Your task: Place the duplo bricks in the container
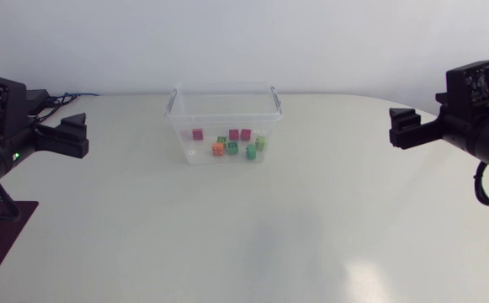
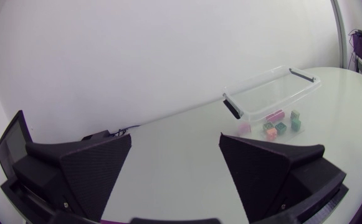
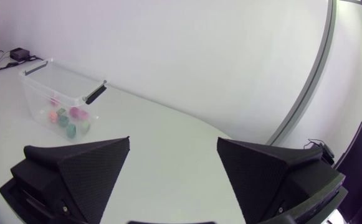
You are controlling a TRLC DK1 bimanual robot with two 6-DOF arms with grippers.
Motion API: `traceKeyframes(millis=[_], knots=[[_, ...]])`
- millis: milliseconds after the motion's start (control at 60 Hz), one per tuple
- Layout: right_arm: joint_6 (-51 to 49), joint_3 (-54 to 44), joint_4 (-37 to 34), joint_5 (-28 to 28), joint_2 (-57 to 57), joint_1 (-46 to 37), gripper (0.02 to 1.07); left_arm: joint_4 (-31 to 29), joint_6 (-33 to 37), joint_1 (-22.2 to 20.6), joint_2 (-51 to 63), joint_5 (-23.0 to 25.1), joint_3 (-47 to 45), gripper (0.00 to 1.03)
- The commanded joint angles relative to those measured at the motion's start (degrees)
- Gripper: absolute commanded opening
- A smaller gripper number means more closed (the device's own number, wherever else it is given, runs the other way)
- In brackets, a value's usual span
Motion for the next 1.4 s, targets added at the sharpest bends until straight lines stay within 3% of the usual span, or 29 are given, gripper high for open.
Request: traceKeyframes(millis=[0, 517, 1383], knots=[[1.0, -4.1, 0.9, 0.6, -2.8, -1.4, 1.03, 2.9, 0.0, 0.5, -4.4, -0.1, -4.5, 0.99], [1.4, -22.5, 4.8, 1.0, -24.7, -6.1, 1.03, 4.7, 0.2, 0.8, -24.0, 0.2, -21.9, 0.97], [16.4, -38.4, 1.7, -5.6, -50.4, -4.4, 1.03, -1.1, -17.3, 5.3, -44.9, 11.0, -33.7, 0.96]])
